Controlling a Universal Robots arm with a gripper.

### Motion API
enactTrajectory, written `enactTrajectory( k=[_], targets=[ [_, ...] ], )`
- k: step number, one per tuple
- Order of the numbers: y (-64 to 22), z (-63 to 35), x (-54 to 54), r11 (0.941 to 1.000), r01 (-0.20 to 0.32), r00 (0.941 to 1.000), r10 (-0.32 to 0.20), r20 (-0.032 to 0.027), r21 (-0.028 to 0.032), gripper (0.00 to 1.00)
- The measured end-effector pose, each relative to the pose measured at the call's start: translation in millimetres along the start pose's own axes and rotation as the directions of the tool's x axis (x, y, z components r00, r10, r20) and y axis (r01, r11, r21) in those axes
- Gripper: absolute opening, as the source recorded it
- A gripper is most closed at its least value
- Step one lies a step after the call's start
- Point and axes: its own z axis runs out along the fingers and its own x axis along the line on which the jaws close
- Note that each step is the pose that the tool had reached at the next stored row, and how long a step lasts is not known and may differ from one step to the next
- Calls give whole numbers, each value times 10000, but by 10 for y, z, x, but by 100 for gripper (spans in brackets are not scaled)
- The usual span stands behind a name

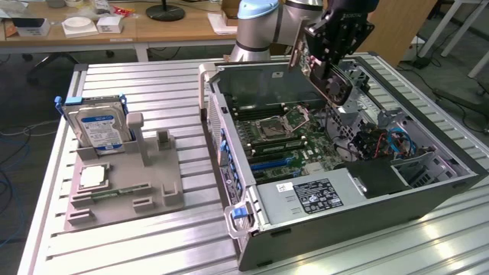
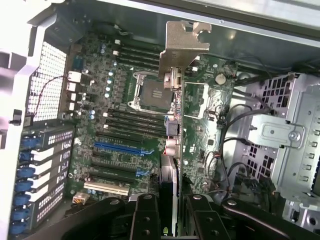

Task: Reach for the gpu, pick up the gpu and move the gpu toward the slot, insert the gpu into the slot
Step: 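Insert the gpu into the slot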

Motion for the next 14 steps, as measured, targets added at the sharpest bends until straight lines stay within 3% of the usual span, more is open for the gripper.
enactTrajectory(
  k=[14],
  targets=[
    [-3,0,0,9960,897,9960,-897,0,-10,26]
  ],
)
